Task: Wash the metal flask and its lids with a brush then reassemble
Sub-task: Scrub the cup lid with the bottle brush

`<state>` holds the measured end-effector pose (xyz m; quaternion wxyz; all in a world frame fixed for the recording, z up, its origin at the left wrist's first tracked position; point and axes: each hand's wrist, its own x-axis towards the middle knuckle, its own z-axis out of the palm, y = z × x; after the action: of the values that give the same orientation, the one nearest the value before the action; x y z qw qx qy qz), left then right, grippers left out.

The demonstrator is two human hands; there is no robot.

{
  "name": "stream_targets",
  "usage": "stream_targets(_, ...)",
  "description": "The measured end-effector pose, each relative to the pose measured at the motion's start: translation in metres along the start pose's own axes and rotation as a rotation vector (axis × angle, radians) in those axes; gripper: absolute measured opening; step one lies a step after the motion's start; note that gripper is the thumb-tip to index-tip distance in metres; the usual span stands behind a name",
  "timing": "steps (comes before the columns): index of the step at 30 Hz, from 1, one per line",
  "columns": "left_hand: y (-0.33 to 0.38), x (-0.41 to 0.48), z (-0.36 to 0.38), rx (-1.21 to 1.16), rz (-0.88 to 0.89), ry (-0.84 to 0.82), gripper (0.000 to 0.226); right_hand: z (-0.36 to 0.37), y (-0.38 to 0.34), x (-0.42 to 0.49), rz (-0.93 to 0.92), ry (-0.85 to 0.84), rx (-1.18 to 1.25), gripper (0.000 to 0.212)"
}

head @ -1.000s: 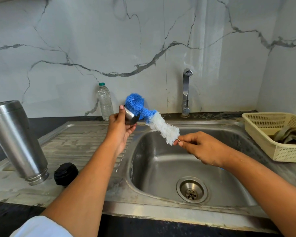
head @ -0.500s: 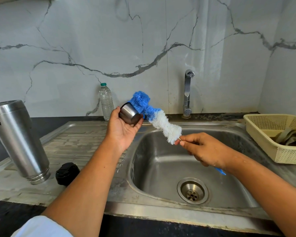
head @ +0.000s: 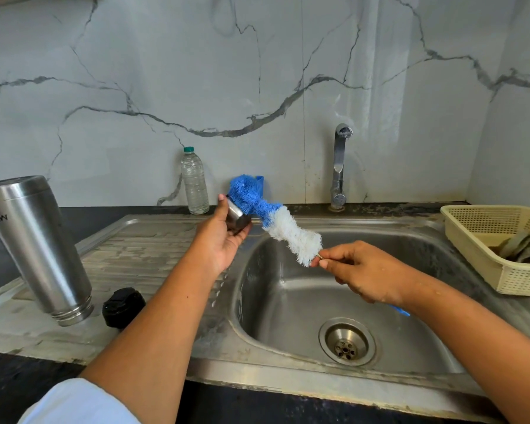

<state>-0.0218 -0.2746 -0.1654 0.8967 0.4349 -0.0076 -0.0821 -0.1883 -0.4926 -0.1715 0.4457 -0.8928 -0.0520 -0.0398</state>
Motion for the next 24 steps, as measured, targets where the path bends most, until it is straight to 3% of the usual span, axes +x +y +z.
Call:
stream_targets(3,-0.004,-0.008,0.007,0.064,-0.057,-0.055,0.034,-0.001,0.0,0.003,-0.02,0.053,-0.058,0.022)
stream_targets(9,0.003,-0.001,0.002,-0.003,0.016,0.036,0.04,-0.003,0.001,0.001,-0.006,-0.004,-0.095,0.02)
stream_targets(14,-0.001,-0.009,0.007,0.08,-0.051,-0.072,0.041,-0.004,0.002,0.003,-0.017,0.087,-0.07,0.023)
stream_targets(19,0.005,0.001,0.0,0.009,0.022,0.042,0.046,-0.003,0.0,-0.002,0.008,-0.032,-0.039,0.02)
stream_targets(24,0.003,0.0,0.0,0.036,0.0,-0.018,0.032,0.0,0.0,0.002,0.007,0.05,-0.046,0.021)
